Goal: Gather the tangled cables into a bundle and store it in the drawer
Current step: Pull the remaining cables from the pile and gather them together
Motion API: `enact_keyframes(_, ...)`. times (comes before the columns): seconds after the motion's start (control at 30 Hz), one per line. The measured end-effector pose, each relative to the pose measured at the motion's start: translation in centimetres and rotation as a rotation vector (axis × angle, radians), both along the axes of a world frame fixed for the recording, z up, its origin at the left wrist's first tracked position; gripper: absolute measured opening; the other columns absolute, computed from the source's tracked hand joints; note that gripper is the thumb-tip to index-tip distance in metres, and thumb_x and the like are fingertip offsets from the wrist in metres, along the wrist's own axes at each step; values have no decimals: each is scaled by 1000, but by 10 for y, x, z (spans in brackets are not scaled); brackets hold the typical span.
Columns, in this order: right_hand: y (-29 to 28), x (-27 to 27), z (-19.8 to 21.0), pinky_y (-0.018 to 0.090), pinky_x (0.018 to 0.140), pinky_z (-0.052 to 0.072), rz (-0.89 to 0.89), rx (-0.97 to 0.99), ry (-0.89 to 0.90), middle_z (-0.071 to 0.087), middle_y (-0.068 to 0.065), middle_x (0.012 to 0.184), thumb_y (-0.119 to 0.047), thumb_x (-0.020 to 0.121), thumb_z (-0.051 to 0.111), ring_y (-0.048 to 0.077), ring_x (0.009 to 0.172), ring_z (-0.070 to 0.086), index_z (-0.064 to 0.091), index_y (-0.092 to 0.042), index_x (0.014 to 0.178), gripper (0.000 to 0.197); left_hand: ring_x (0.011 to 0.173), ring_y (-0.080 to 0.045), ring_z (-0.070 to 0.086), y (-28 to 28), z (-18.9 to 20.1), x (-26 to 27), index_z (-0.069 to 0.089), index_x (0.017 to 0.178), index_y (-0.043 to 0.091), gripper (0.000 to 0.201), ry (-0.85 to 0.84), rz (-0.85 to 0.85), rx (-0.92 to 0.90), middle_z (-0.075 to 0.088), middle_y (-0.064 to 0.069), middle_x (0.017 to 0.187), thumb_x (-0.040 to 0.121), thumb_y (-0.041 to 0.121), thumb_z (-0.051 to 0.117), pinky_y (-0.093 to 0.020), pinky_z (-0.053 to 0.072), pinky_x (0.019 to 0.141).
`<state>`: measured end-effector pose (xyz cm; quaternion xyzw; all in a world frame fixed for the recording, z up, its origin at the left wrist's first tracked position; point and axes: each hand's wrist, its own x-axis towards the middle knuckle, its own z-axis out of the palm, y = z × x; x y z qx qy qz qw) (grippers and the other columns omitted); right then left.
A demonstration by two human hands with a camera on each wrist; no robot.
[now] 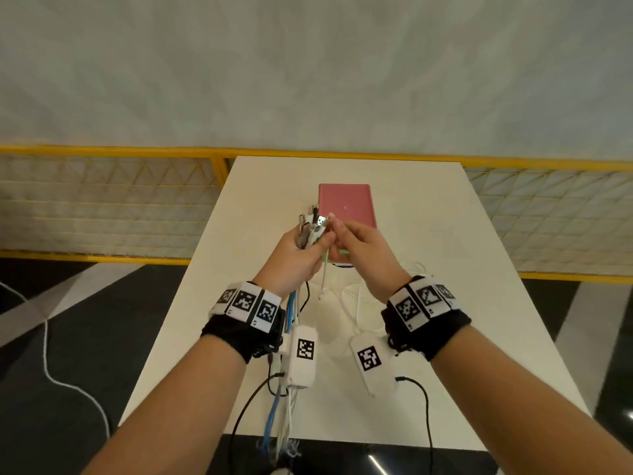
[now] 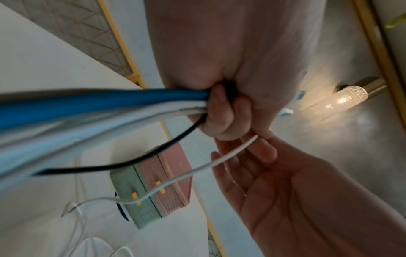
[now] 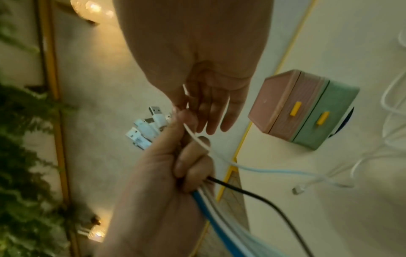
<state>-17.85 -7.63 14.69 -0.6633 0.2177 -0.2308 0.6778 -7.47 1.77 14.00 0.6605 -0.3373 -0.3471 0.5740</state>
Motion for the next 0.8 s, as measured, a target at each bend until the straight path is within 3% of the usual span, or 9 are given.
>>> enact_keyframes(0.07, 1, 2, 4, 23, 64, 50, -21, 66, -44, 51, 10, 65, -21, 100, 45, 8, 53, 50, 67, -9, 98, 25, 38, -8, 32, 3, 4, -1, 58, 113, -4, 27, -24, -22, -32, 41, -9, 55, 100, 19, 54, -19, 27, 38)
enact_keyframes(0.17, 2, 2, 10, 25, 68, 49, -45, 164, -112, 61, 6, 71, -13, 97, 50, 11, 61, 60, 62, -2, 91, 17, 38, -9, 29, 9, 11, -1, 61, 126, 17, 26, -19, -5, -93, 38, -8, 58, 101, 20, 53, -21, 25, 40)
enact_keyframes(0.27, 4, 4, 19, 33, 80, 56, -60, 172, -156, 66, 9, 83, -11, 97, 48, 17, 78, 69, 55, -2, 94, 11, 37, -8, 32, 14, 14, 1, 64, 109, 29, 14, -5, 128, -138, 45, -11, 65, 100, 25, 54, -23, 27, 45)
enact_keyframes(0.37, 11, 0, 29, 21, 65, 53, -34, -112, -103, 57, 10, 73, -9, 98, 47, 5, 62, 62, 52, -7, 93, 8, 36, -8, 33, 14, 22, 1, 73, 92, 16, 30, 59, 303, -177, 57, -8, 70, 102, 31, 49, -19, 26, 39)
enact_keyframes(0.47, 22, -7, 31, 24, 50, 44, 57, -289, -54, 50, 14, 68, -9, 98, 47, 15, 51, 48, 53, -9, 94, 8, 34, -8, 33, 12, 37, -3, 69, 70, 10, 53, 185, 399, -220, 60, 2, 59, 102, 43, 43, -19, 24, 37)
enact_keyframes(0.53, 28, -13, 28, 27, 50, 37, 68, -356, -47, 48, 9, 64, -11, 97, 48, 17, 53, 40, 56, -12, 94, 8, 35, -9, 34, 13, 45, -7, 66, 68, 10, 59, 217, 398, -238, 53, 1, 50, 102, 49, 37, -19, 24, 38)
enact_keyframes(0.63, 34, -21, 24, 34, 55, 36, 49, -427, -38, 50, 11, 64, -16, 96, 51, 27, 57, 40, 59, -22, 92, 11, 36, -10, 30, 16, 49, -10, 67, 78, 10, 60, 209, 364, -214, 37, 4, 41, 100, 56, 35, -20, 24, 39)
enact_keyframes(0.7, 37, -26, 25, 36, 55, 37, 44, -452, -33, 53, 17, 65, -17, 95, 52, 34, 59, 44, 60, -21, 94, 10, 37, -8, 25, 20, 49, -12, 68, 96, 6, 56, 257, 261, -201, 30, 8, 44, 95, 56, 44, -19, 22, 38)
enact_keyframes(0.8, 39, -33, 26, 36, 53, 36, 30, -465, -48, 52, 13, 63, -16, 95, 51, 32, 56, 42, 60, -20, 93, 10, 41, -5, 25, 26, 48, -19, 68, 114, 6, 34, 282, 103, -251, 32, 10, 50, 89, 29, 68, -17, 24, 39)
